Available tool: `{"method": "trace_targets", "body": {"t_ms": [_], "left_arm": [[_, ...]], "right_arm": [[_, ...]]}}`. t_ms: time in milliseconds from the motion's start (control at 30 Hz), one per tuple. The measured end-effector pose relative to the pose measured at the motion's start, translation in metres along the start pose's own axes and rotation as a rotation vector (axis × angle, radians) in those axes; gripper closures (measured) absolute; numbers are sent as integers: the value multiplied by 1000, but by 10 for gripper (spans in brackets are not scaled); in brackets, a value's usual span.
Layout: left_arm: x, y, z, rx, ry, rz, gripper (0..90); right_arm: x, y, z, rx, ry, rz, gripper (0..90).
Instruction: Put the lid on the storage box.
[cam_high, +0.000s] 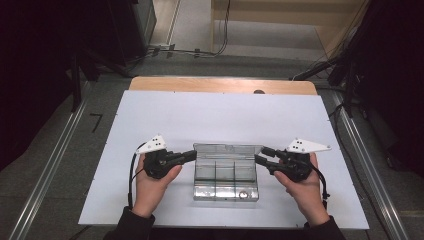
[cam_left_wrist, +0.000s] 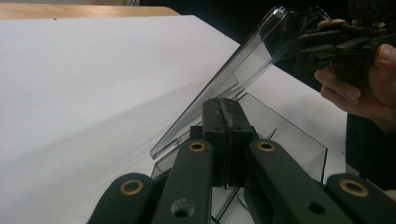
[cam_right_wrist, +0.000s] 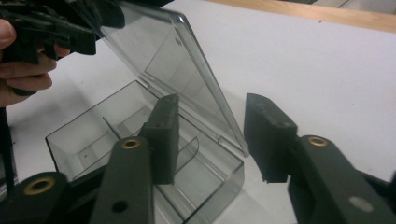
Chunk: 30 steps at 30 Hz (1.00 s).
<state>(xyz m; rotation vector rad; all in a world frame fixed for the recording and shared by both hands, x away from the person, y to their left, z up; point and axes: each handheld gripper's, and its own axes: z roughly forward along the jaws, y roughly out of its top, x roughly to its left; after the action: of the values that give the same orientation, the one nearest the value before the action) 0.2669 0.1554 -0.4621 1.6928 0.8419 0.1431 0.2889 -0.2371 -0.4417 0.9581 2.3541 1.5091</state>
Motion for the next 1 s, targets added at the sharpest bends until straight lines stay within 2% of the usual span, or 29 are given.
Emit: {"method": "trace_targets", "body": {"t_ms": [200,233,267,333,400,800,1000], "left_arm": [[0,0,0,-2,3,1,900],[0,0,0,-2,4,2,900],[1,-1,0,0,4,2,900],[0,-1,0,2,4,2,900],[0,-1,0,2,2,1,900],[-6,-5,-5,-5,-6,6,900],[-8,-8,-5,1,-18,15,900]], "right_arm": [[-5,-6,-5,18,-7,39,737],[-5,-7,-5,24,-5,42,808],[-6,-8,-5,36,25,43,878],[-5,-8,-4,51,98,37,879],[-1,-7,-2,70,85,17,880],[10,-7,-5,40,66,-18,880],[11,-9,-7,30,87,-20,879]]}}
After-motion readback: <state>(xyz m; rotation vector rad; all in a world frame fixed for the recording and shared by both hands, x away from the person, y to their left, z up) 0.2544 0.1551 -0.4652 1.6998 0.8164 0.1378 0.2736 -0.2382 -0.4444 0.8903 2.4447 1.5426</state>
